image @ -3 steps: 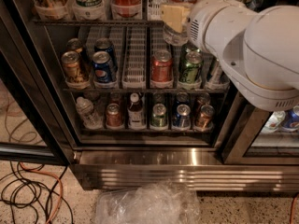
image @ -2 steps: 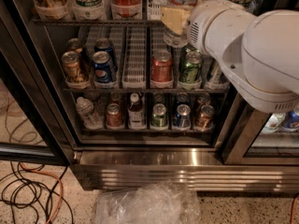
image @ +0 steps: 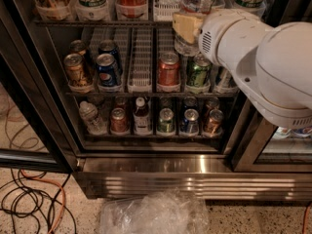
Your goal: Pick water bottle from top shelf of fridge
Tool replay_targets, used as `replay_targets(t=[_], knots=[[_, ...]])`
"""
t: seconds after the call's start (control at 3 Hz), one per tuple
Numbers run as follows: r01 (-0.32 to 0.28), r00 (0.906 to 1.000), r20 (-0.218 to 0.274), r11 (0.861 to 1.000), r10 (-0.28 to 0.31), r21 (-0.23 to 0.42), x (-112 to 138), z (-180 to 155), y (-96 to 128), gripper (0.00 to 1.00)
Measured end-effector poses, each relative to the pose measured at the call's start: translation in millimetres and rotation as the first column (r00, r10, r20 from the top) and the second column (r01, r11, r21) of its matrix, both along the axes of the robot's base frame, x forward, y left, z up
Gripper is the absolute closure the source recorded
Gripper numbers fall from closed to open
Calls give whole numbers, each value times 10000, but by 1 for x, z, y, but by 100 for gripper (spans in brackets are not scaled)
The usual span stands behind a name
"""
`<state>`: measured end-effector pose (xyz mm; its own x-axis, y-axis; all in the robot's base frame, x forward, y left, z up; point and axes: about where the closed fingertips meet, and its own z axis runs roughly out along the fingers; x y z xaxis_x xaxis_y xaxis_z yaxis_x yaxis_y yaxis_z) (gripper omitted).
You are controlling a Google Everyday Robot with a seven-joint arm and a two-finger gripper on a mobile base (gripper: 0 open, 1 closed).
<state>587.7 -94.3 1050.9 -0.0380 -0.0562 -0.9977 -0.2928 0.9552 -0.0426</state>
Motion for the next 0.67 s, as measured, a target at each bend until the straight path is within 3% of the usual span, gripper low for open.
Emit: replay_targets(t=[0.33,0.67], knots=[[406,9958,-847,9967,-346,705,-10,-33,-10,100],[1411,9703,-2199,9739,-1005,1776,-30,-90,-24,100]])
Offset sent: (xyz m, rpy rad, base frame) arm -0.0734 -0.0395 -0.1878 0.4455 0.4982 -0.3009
